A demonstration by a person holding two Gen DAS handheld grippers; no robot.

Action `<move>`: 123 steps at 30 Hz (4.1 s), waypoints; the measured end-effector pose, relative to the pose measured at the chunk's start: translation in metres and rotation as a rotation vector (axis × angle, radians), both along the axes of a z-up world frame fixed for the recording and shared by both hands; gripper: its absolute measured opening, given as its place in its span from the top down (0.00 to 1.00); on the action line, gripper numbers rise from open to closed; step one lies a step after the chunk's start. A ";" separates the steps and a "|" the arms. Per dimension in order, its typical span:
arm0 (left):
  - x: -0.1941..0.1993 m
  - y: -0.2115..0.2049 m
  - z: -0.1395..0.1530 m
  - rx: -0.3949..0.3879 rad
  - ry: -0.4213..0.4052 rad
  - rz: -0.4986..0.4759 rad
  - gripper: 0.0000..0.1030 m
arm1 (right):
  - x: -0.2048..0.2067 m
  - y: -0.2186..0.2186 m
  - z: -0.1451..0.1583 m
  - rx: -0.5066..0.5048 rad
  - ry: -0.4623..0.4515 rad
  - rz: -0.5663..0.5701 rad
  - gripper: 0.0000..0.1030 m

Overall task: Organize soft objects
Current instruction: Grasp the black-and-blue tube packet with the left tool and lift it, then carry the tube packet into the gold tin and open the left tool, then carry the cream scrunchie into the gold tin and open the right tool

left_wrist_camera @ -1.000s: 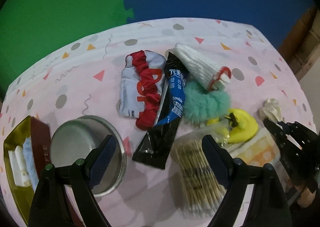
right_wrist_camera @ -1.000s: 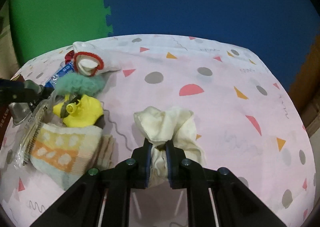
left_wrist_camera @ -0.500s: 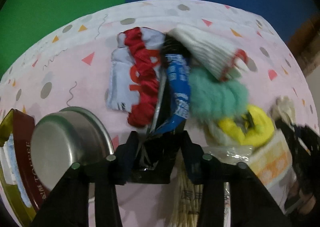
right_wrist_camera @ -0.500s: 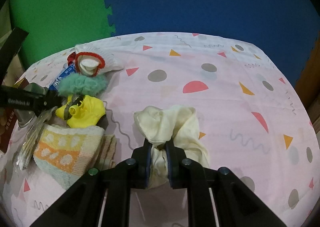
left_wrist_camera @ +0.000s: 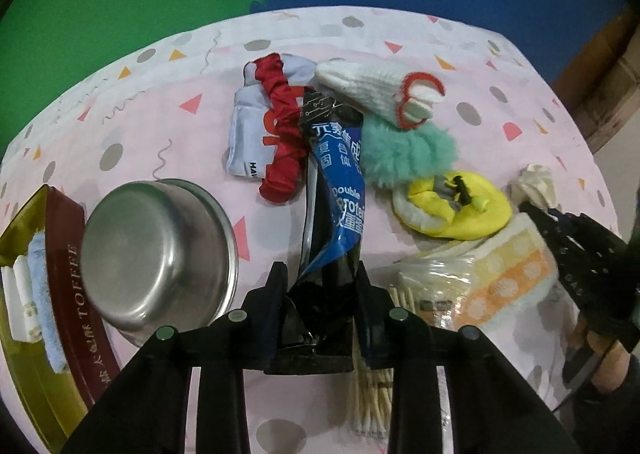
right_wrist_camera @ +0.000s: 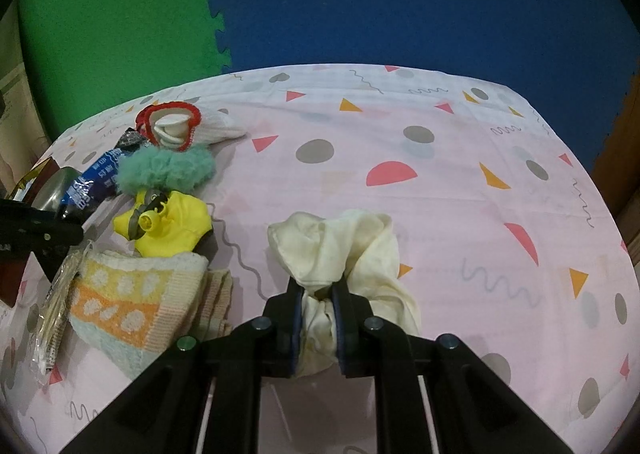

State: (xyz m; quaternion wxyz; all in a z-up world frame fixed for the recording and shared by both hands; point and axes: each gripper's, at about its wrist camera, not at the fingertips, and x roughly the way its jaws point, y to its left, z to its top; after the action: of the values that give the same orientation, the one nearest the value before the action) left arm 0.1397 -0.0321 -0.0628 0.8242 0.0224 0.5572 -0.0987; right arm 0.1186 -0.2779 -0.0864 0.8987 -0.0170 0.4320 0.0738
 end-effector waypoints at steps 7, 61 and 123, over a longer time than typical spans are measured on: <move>-0.009 -0.001 0.018 0.002 -0.028 -0.001 0.74 | 0.001 0.000 0.000 -0.001 0.000 0.000 0.87; -0.073 0.291 0.004 0.206 -0.019 0.518 0.73 | 0.001 0.001 0.000 -0.004 -0.002 -0.001 0.87; -0.155 0.307 0.057 0.108 -0.247 0.864 0.19 | -0.066 0.219 0.108 0.095 -0.103 0.447 0.88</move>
State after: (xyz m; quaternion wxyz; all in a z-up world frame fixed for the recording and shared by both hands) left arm -0.0155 0.2749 -0.0059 0.8478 -0.1575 0.4174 0.2868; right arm 0.0527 -0.0589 0.0218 0.8806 -0.0734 0.3673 0.2903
